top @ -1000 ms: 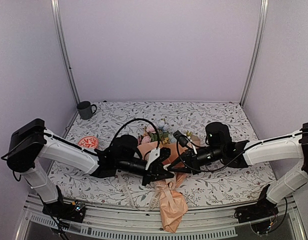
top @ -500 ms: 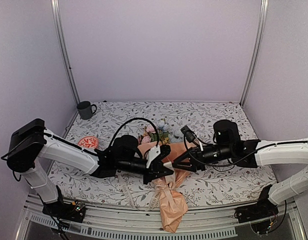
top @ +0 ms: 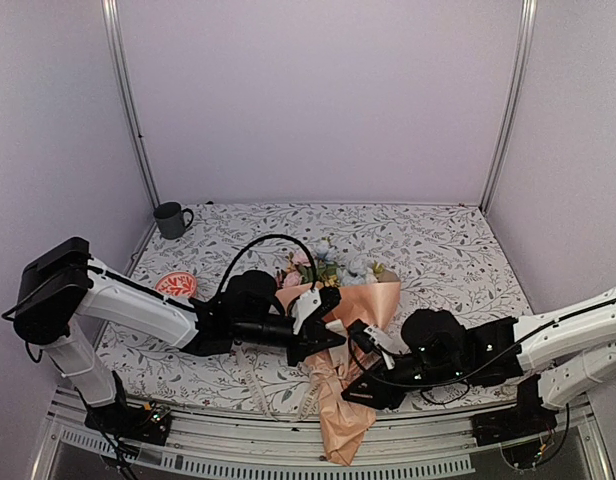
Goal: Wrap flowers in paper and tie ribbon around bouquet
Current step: Cross the half-tied ribbon over the folded bouquet.
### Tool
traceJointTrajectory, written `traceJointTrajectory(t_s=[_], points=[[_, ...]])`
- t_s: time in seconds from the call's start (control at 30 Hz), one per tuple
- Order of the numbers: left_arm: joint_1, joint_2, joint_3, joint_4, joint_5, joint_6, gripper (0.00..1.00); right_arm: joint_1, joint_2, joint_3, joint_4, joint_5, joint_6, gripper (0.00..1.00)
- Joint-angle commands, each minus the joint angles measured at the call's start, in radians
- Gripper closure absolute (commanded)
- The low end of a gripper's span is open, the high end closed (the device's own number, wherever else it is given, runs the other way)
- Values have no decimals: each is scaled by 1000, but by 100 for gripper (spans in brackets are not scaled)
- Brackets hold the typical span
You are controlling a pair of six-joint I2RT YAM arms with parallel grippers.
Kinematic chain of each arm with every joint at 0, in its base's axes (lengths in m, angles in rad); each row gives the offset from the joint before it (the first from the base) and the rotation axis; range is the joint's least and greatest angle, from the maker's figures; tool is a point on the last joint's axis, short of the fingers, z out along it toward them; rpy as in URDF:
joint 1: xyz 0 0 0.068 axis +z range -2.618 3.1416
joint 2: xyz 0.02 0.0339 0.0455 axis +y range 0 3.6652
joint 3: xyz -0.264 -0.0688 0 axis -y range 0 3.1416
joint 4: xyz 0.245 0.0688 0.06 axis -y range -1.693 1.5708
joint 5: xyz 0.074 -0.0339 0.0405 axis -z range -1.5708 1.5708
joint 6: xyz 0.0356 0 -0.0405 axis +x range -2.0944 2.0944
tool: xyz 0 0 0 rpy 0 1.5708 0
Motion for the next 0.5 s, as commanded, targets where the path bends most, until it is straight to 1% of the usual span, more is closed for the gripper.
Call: traceJointTrajectory(t_s=[0.0,0.17,0.3,0.33,0.4,0.47], points=[[3,-6,5,-13,-6,-3,100,38,155,50,19,103,57,68],[2,-4,9,-20,-5,-3,100,46,228,79,18,103,42,57],[1,-4,9,-20,-5,-2,100,45,257,72,64,85,37,56],[1,-4,10,-22,-5,-1,100,45,265,74,68,83,35,59],[2,-5,9,-25,-6,0,100,45,277,81,57,93,36,75],[2,-8,9,-29,-7,1,100,45,264,81,42,107,38,88]])
